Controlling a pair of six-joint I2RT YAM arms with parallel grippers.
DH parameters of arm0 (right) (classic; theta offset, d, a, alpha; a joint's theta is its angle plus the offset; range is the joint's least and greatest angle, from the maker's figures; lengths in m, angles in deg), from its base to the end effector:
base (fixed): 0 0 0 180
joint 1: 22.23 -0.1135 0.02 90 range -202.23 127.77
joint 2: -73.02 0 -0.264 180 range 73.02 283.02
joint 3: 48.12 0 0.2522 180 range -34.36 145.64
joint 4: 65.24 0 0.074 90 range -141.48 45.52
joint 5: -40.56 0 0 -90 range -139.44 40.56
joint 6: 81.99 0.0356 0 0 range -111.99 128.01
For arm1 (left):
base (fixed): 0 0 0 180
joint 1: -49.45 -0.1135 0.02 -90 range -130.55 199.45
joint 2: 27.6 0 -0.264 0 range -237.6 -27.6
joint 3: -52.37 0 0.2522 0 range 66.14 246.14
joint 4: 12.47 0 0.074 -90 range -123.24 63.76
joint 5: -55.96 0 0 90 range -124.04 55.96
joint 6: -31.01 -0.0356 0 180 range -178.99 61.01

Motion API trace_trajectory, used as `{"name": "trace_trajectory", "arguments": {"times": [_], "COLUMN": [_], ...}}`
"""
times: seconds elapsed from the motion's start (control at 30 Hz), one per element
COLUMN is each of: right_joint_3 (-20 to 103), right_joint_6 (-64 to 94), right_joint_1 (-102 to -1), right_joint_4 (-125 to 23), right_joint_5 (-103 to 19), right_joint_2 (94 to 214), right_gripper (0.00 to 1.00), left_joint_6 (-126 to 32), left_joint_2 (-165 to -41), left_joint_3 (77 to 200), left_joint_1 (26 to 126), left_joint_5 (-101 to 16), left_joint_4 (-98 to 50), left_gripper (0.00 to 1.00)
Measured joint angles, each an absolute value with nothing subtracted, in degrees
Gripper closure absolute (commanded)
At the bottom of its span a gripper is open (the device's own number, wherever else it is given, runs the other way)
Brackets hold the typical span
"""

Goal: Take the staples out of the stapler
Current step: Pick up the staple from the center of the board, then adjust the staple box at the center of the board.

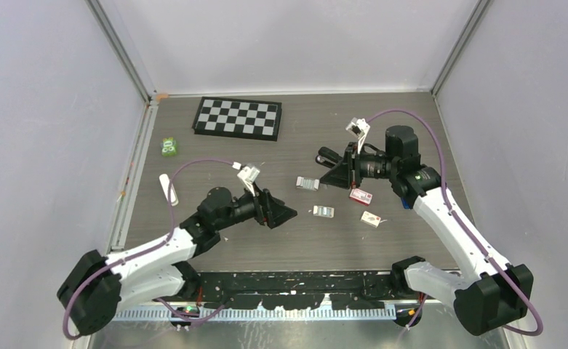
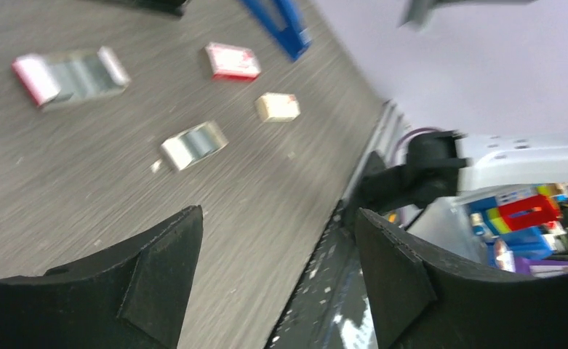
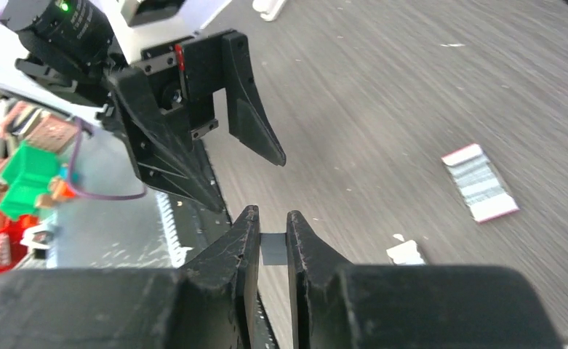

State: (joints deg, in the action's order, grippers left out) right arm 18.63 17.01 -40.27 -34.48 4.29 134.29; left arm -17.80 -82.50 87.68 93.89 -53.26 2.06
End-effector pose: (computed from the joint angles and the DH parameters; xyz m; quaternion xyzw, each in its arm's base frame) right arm 0.2099 0.0985 0.3285 -0.3005 0.7321 0.4828 0.3750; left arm 0.1439 -0.1575 0.2354 0.1333 0.7238 -0.5428 0.4047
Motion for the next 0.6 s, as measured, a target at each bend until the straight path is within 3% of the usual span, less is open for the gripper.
{"name": "trace_trajectory", "arguments": {"times": [0.33, 0.5, 0.6], "right_joint_3": [18.7, 18.7, 18.7], "right_joint_6": [12.4, 11.8, 11.5], "right_joint_1": [-36.9, -36.3, -36.3], "right_joint_4": [-29.9, -29.4, -29.2], "right_joint_5": [-1.5, -2.0, -2.1], "right_joint_2": [134.1, 134.1, 134.1], "right_gripper": [0.92, 0.92, 0.92], "left_joint_6": [-20.8, -20.7, -20.7], "left_joint_2": [-106.4, -114.7, -119.0], "left_joint_3": [94.0, 98.6, 101.2], "left_joint_1": [93.9, 93.9, 94.0], "left_joint_5": [-49.8, -49.9, -49.8], "left_joint_4": [1.2, 4.1, 4.8], "left_gripper": [0.50, 0.72, 0.75]}}
